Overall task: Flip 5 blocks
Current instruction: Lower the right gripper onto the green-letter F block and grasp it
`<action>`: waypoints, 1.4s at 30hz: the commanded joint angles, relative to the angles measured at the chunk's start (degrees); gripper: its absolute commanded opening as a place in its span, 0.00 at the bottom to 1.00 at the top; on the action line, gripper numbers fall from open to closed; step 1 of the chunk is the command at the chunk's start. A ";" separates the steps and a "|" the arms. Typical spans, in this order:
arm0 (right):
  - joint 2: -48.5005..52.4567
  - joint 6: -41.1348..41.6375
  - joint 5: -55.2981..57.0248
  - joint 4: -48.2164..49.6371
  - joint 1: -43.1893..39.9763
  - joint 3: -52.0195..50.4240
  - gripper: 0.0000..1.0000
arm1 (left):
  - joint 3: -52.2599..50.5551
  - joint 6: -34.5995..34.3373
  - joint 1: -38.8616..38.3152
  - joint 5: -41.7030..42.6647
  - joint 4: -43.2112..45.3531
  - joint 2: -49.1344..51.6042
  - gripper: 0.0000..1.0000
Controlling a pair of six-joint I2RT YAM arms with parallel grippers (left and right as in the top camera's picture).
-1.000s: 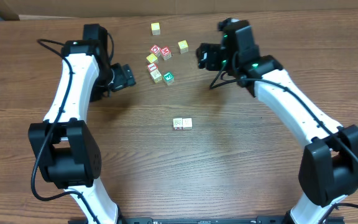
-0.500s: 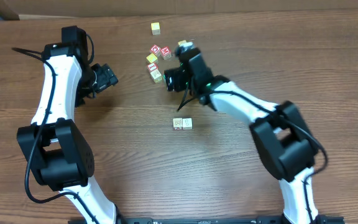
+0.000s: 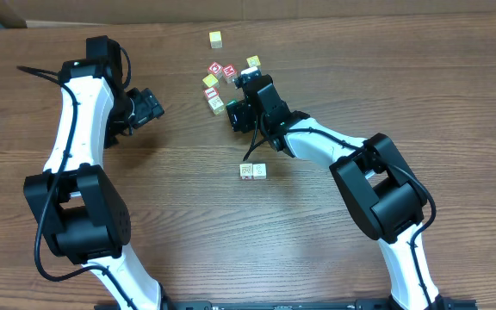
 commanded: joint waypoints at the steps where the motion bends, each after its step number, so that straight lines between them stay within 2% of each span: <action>1: 1.42 -0.44 -2.89 0.09 0.17 0.63 0.80 | -0.09 -1.25 -0.11 -0.31 0.07 0.48 1.00; 5: 1.42 -0.37 -4.50 0.76 0.22 0.63 0.80 | -0.09 -1.25 -0.11 -0.31 0.07 0.48 1.00; 10: 1.42 -0.15 -5.38 1.66 0.22 0.63 0.71 | -0.09 -1.25 -0.11 -0.31 0.07 0.48 1.00; 14: 1.42 -0.15 -5.40 1.75 0.22 0.63 0.68 | -0.09 -1.25 -0.11 -0.28 0.07 0.48 1.00; 17: 1.42 -0.15 -5.95 1.73 0.22 0.63 0.55 | -0.09 -1.25 -0.11 -0.28 0.07 0.48 1.00; 32: 1.49 -0.15 -6.25 1.38 0.22 0.63 0.55 | -0.09 -1.25 -0.11 -0.28 0.07 0.48 1.00; 36: 1.49 -0.15 -6.25 1.77 0.22 0.66 0.47 | -0.09 -1.25 -0.11 -0.31 0.07 0.48 1.00; 40: 0.59 0.04 -6.27 1.66 0.15 0.66 0.30 | -0.09 -1.25 -0.11 -0.31 0.07 0.48 1.00; 42: -0.68 0.02 -6.25 1.31 0.09 0.66 0.28 | -0.09 -1.25 -0.11 -0.31 0.07 0.48 1.00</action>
